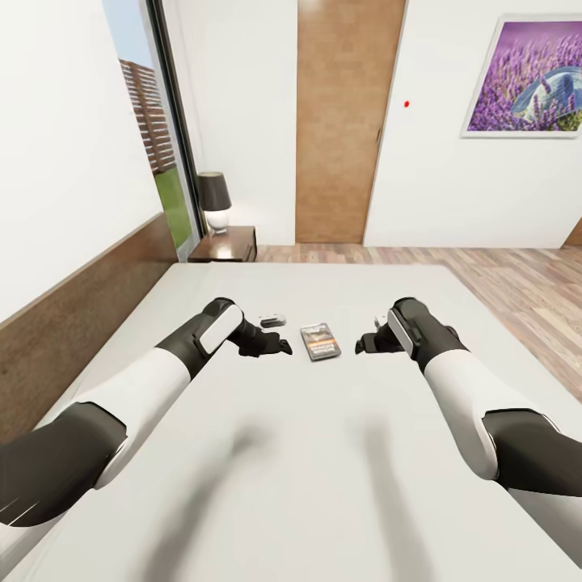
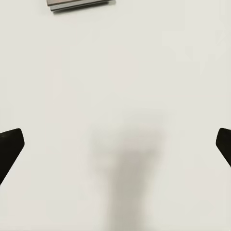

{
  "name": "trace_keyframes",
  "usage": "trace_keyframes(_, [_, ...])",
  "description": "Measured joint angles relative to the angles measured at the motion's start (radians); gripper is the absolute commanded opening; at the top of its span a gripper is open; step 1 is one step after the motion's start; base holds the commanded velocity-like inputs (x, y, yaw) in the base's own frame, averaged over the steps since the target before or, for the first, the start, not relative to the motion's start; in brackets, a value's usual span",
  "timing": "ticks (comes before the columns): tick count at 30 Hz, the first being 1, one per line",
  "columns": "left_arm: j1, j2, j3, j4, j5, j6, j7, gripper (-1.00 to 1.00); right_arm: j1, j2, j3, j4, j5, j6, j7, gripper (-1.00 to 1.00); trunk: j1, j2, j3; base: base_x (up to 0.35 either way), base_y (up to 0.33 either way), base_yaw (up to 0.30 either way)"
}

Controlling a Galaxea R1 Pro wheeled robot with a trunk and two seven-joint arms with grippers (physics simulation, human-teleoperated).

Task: In the bedroom, move the book from the bed onto either nightstand, and place the two sandals side by side next to the bed.

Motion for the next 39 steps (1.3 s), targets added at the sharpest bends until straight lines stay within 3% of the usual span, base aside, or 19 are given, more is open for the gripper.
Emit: trace_keyframes(39, [-0.007,0.001,-0.003,-0.003,-0.002,0.035,0.001,1.0,-0.002,0.007,0.002,-0.015,0.0,0.0,0.001,1.0,0.0,0.0,-0.063,0.0,0.0,0.0])
